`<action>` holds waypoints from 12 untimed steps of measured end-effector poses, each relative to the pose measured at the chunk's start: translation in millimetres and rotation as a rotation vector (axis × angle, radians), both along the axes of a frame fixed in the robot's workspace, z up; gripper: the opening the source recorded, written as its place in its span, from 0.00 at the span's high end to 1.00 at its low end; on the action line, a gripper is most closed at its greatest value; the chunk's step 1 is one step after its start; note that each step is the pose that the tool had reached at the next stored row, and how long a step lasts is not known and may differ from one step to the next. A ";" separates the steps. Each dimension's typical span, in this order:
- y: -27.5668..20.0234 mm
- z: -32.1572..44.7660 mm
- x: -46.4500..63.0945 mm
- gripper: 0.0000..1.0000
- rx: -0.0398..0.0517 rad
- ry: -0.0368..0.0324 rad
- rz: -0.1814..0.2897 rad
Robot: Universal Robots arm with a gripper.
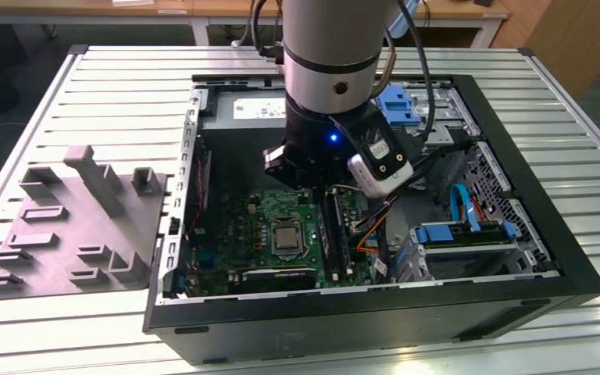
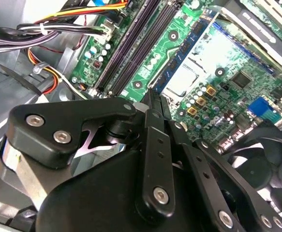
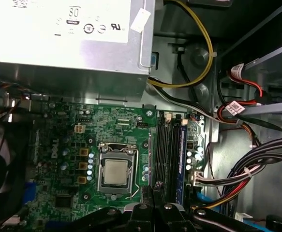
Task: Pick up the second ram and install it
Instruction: 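Insert the second ram into the second slot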
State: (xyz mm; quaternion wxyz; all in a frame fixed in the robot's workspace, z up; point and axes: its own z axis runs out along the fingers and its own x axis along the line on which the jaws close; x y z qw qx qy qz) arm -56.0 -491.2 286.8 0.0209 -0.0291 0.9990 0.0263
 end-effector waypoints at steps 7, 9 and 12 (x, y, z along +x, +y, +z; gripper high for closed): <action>0.0 -7.7 3.5 0.88 0.0040 0.0001 -0.006; 0.0 -9.5 3.8 0.88 0.0047 0.0000 -0.008; 0.0 -11.0 3.8 0.88 0.0059 0.0001 -0.009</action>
